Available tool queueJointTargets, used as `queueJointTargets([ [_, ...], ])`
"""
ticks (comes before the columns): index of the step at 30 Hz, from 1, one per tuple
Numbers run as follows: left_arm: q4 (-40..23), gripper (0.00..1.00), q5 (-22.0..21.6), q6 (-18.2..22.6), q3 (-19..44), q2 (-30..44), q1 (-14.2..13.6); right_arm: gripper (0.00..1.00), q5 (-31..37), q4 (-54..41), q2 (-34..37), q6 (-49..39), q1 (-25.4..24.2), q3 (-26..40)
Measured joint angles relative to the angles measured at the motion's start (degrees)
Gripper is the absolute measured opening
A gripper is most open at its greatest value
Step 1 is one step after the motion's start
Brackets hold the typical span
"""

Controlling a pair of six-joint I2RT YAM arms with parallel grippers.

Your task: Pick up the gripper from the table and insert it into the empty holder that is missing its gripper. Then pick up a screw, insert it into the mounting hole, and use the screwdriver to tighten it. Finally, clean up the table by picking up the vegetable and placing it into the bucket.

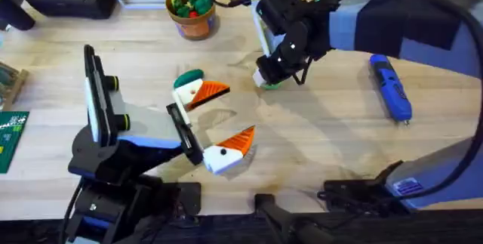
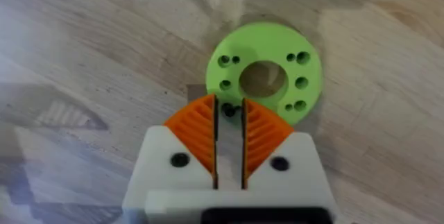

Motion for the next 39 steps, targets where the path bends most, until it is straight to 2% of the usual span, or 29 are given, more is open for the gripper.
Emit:
queueJointTargets([
  [5, 0.0, 0.985, 0.0, 0.0, 0.0, 0.0, 0.0, 0.141, 0.4, 0.4, 0.1, 0.2, 0.0, 0.1],
  [9, 0.0, 0.985, 0.0, 0.0, 0.0, 0.0, 0.0, 0.012, 0.4, 1.2, 0.2, 0.4, 0.0, 0.1],
  [17, 0.0, 0.985, 0.0, 0.0, 0.0, 0.0, 0.0, 0.007, 0.9, 0.6, 0.2, 0.4, 0.0, 0.3],
  [23, 0.0, 0.985, 0.0, 0.0, 0.0, 0.0, 0.0, 0.007, 4.6, -1.6, -2.1, 0.4, 0.0, 1.6],
  [32, 0.0, 0.987, 0.0, 0.0, 0.0, 0.0, 0.0, 0.006, 6.4, -7.6, -7.5, 0.4, 0.3, 10.7],
  [39, 0.0, 0.987, 0.0, 0.0, 0.0, 0.0, 0.0, 0.006, 2.8, -11.3, -6.8, 0.3, 4.7, 22.7],
])
